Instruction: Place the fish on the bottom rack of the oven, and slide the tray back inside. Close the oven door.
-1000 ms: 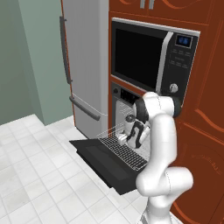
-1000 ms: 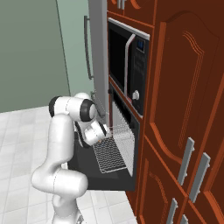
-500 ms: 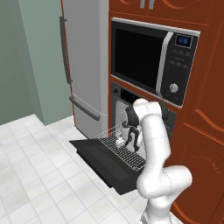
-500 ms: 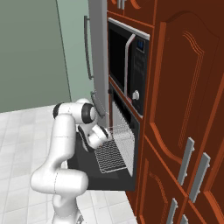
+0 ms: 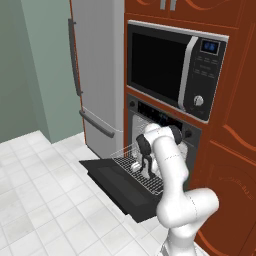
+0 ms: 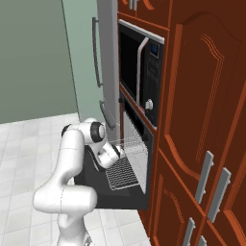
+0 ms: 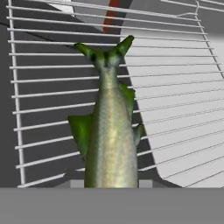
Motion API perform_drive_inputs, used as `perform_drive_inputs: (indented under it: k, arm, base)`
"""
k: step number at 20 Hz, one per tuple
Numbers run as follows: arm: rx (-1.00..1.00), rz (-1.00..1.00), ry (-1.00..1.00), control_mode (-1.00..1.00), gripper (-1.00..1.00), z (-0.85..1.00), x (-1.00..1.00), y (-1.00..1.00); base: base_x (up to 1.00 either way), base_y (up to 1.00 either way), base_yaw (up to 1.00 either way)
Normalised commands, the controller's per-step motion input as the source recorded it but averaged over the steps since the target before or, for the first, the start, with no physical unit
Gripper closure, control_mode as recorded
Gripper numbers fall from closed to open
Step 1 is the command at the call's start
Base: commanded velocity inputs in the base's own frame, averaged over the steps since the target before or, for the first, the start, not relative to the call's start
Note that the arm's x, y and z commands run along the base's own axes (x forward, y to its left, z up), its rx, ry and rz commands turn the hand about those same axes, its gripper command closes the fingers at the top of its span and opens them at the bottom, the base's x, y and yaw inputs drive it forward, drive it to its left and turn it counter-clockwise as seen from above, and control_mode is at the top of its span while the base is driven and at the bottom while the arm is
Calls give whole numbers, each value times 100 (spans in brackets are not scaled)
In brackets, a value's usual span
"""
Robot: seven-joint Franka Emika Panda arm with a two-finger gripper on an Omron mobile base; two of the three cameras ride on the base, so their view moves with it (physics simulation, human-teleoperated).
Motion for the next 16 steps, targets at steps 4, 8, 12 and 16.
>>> perform_drive_inputs:
  k: [4,8,12,16]
  arm:
    - [0,0,0,-100,100,-41,54,-31]
    - [0,0,0,-100,100,-39,48,-18]
    - [0,0,1,-100,-100,-31,45,-3]
    - [0,0,3,-100,-100,-31,39,-13]
  base:
    - [0,0,0]
    - [0,0,0]
    - [0,0,0]
    - [0,0,0]
